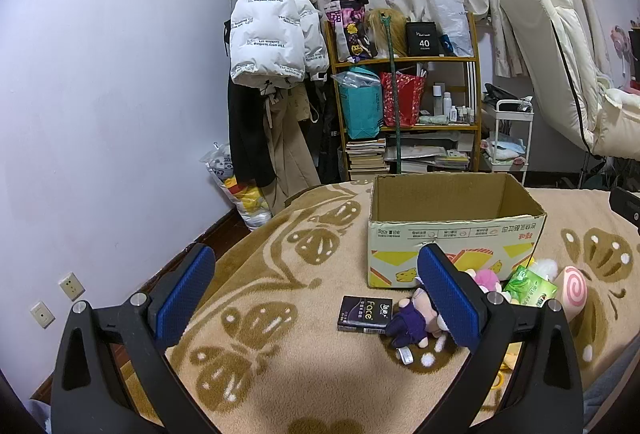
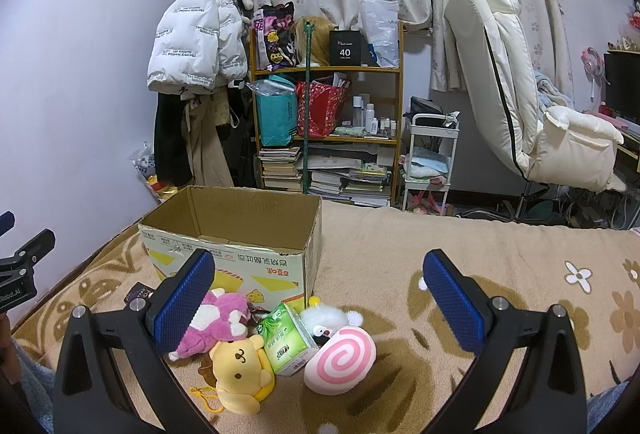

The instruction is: Organize soft objects

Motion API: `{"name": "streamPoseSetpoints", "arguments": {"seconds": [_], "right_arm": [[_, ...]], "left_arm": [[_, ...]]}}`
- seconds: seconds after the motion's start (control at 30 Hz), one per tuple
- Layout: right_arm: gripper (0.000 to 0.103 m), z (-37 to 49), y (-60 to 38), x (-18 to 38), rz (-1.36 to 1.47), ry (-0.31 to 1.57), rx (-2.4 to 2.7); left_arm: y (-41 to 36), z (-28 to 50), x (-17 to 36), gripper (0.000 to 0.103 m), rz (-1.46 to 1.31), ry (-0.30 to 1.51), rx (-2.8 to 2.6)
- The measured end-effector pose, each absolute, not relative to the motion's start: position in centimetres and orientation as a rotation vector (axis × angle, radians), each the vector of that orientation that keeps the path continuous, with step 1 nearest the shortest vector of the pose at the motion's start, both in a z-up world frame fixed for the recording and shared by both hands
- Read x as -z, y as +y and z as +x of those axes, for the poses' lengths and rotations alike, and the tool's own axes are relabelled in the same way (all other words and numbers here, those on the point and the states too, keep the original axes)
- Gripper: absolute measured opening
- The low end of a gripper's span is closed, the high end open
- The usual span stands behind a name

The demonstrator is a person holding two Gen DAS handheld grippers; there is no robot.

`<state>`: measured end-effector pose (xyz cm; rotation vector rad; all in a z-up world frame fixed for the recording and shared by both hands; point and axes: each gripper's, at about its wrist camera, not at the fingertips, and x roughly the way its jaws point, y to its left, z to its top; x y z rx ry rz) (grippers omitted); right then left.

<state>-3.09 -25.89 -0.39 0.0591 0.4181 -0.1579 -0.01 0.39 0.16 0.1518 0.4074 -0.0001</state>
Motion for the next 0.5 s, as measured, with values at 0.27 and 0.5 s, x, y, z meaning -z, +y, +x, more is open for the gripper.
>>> {"name": "streamPoseSetpoints", "arguments": {"seconds": [0.27, 0.5], "right_arm": [[0.103, -3.1, -25.93, 0.37, 0.058, 0.418, 0.156], [0.103, -3.1, -25.92, 0.38, 0.058, 0.418, 0.157]], "left_arm": [[0.46, -0.13, -0.25, 0.1, 0.152, 0.407, 0.0], [0.47, -0.13, -0.29, 0.1, 0.154, 0.41, 0.0]]}}
